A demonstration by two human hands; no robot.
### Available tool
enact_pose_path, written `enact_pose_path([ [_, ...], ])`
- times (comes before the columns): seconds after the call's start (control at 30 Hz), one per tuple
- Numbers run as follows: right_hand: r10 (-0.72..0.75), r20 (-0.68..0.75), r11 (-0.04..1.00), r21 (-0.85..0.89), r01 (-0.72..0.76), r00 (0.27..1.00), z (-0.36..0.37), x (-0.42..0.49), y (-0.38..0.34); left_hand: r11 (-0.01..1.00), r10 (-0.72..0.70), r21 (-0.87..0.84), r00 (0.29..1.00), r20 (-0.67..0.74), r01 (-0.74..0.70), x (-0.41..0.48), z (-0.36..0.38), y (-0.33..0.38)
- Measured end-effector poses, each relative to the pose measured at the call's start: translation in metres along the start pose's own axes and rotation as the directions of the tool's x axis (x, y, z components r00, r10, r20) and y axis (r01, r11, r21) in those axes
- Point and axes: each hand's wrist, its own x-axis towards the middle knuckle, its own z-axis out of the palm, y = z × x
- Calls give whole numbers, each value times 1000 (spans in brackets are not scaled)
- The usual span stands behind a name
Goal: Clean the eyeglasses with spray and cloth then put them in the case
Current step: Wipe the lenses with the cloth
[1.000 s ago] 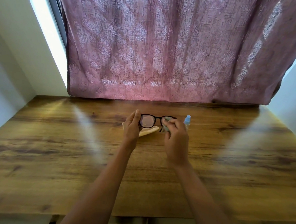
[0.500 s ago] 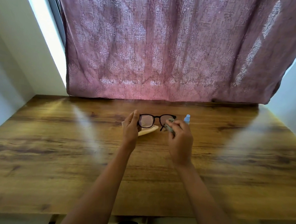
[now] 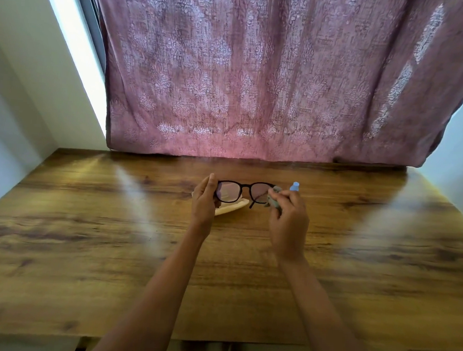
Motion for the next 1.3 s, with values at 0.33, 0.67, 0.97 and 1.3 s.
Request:
enact_pose_path([
  [0.33, -117, 74, 993, -14, 118, 990, 6, -1, -12, 1000, 23, -2, 999, -35, -23, 0, 2, 4],
  [0.67, -155, 77, 986, 66, 150, 985, 11, 9, -23, 998, 54, 14, 999, -9, -53, 3, 4, 6],
  [0.97, 105, -99, 961, 264, -76, 989, -6, 17, 15, 999, 36, -15, 998, -43, -37, 12, -14, 8],
  [1.3, 430, 276, 903, -142, -406, 860, 21, -30, 89, 980, -89, -186, 993, -80, 72, 12, -20, -5],
])
